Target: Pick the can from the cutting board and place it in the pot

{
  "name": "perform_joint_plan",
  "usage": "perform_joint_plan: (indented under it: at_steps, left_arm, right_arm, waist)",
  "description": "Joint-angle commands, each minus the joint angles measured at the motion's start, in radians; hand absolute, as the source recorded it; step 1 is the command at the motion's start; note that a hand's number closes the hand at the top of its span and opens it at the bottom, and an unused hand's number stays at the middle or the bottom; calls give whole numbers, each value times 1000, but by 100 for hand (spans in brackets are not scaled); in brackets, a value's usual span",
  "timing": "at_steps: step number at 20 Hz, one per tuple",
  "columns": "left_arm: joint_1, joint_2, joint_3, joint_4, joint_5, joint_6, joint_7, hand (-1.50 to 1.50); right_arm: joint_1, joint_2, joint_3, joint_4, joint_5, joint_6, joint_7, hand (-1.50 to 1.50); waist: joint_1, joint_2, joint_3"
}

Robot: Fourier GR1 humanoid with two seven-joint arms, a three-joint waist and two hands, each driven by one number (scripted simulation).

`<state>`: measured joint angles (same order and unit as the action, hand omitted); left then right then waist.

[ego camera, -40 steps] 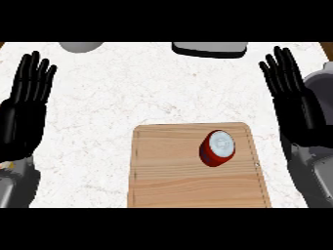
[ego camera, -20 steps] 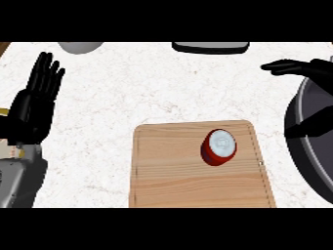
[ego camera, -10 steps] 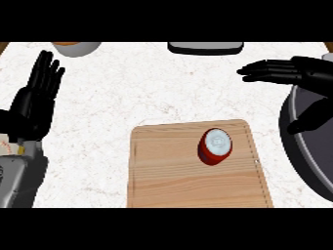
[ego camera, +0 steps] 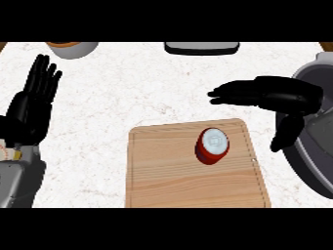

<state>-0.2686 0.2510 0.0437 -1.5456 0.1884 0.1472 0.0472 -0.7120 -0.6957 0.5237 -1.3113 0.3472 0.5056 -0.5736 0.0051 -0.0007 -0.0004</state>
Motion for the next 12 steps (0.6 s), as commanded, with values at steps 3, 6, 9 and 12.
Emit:
perform_joint_plan:
  at_steps: [3, 6, 9, 12]
  left_arm:
    - [-33, -5, 25, 11, -15, 14, 13, 0]
    - [14, 2, 18, -53, -2, -20, 42, 0]
    - [50, -31, 3, -36, -29, -18, -23, 0]
    - [-35, -21, 26, 33, -30, -19, 10, 0]
  right_arm:
    - [35, 61, 17, 51, 114, 43, -35, -150]
    - [14, 85, -20, 100, 142, 66, -60, -150]
    - [76, 144, 5, 9, 196, 21, -23, -150]
    - [118, 171, -29, -23, 198, 5, -34, -150]
  waist:
    - [1, 2, 0]
    - [6, 1, 1]
    - [0, 1, 0]
    - [-6, 0, 0]
